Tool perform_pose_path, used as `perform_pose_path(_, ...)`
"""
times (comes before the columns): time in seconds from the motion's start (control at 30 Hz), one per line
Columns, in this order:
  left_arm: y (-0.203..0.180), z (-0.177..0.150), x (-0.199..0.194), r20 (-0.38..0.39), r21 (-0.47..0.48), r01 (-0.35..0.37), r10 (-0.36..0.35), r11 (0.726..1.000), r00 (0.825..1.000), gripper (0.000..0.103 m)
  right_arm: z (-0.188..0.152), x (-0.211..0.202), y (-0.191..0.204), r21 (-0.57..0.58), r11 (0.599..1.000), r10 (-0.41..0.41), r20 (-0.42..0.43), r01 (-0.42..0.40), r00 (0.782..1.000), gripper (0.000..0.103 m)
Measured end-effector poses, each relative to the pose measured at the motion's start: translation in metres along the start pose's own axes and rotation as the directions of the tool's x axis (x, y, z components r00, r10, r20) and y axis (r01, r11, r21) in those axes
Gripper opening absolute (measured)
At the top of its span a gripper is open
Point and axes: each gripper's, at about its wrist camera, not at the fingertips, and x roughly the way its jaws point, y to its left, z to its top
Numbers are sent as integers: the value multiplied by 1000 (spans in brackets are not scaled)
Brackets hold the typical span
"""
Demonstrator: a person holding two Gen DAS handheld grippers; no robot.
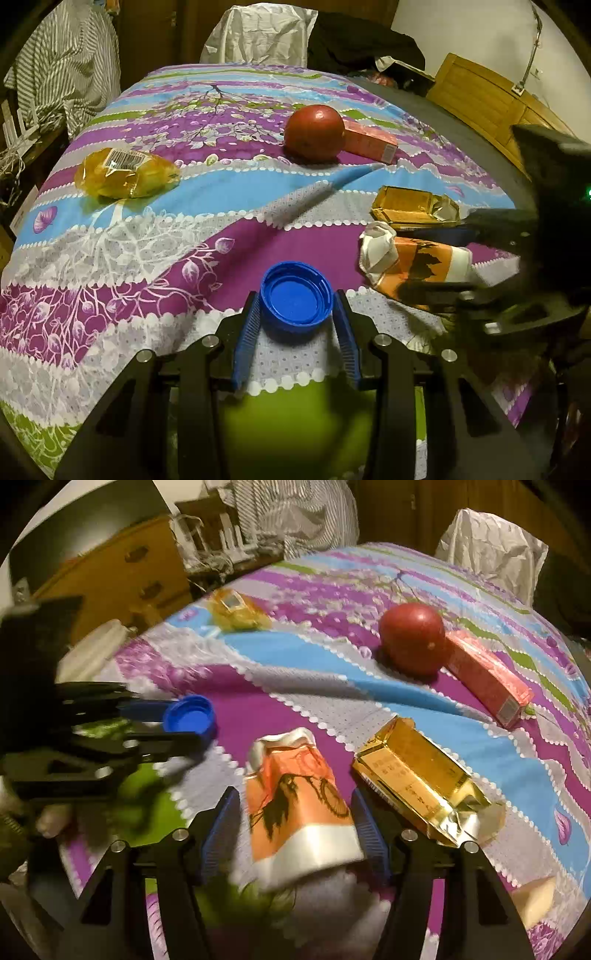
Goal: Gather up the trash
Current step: 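Grasp the orange-white snack wrapper with the right tool and lift it, then carry the blue cap in the left tool and wrapper in the right to the white bucket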
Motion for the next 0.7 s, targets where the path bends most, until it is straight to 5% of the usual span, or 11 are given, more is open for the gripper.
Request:
perform_pose_path(0.13, -9, -1, -10, 44, -5, -26, 26, 1000, 999, 38, -9, -7, 7, 48, 998, -44, 77, 40, 996, 28)
perform_pose_path(0.33, -41, 1, -45, 155, -1, -55, 54, 999, 986, 38, -40, -72, 9, 199, 974, -160, 257, 110, 953, 26)
perform_pose_path(0.7, -139, -5, -128, 398, 87, -81, 39, 993, 917, 38, -96, -211, 36, 388, 868, -478, 486, 309, 732, 27)
